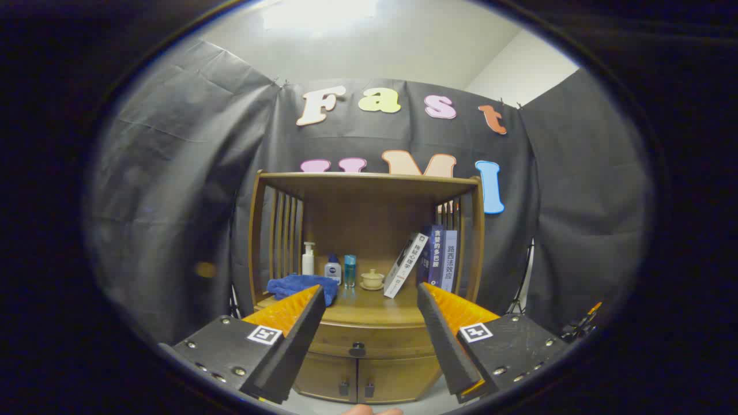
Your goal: Pull open the drawer, take out the items inside it, and place them on the countertop above the cabinet.
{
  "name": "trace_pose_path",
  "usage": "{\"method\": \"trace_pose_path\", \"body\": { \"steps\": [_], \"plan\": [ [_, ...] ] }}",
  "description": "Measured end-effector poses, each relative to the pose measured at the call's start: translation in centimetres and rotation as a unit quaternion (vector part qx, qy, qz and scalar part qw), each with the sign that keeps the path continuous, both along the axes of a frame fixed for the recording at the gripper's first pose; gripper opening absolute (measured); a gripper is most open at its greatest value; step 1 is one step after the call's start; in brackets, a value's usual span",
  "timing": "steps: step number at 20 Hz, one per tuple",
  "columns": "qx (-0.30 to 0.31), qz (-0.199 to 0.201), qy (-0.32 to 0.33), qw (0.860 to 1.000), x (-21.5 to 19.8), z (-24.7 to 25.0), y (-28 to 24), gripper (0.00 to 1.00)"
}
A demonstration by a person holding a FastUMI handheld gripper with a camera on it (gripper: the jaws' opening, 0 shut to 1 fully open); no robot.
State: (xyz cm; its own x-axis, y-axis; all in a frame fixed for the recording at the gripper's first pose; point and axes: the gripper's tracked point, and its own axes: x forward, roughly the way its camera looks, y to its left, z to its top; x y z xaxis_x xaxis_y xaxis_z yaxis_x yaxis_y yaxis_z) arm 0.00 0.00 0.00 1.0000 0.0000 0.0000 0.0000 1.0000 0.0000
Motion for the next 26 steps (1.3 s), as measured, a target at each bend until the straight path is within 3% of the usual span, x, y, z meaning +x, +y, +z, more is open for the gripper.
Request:
{"method": "trace_pose_path", "body": {
  "steps": [14,21,26],
  "plan": [
    [0.002,0.008,0.043,0.999,2.1,-3.6,0.8,0.96],
    [-0.023,0.037,0.047,0.998,4.8,-5.9,4.4,0.96],
    [-0.020,0.058,0.100,0.993,6.7,-10.2,6.4,0.96]
  ]
}}
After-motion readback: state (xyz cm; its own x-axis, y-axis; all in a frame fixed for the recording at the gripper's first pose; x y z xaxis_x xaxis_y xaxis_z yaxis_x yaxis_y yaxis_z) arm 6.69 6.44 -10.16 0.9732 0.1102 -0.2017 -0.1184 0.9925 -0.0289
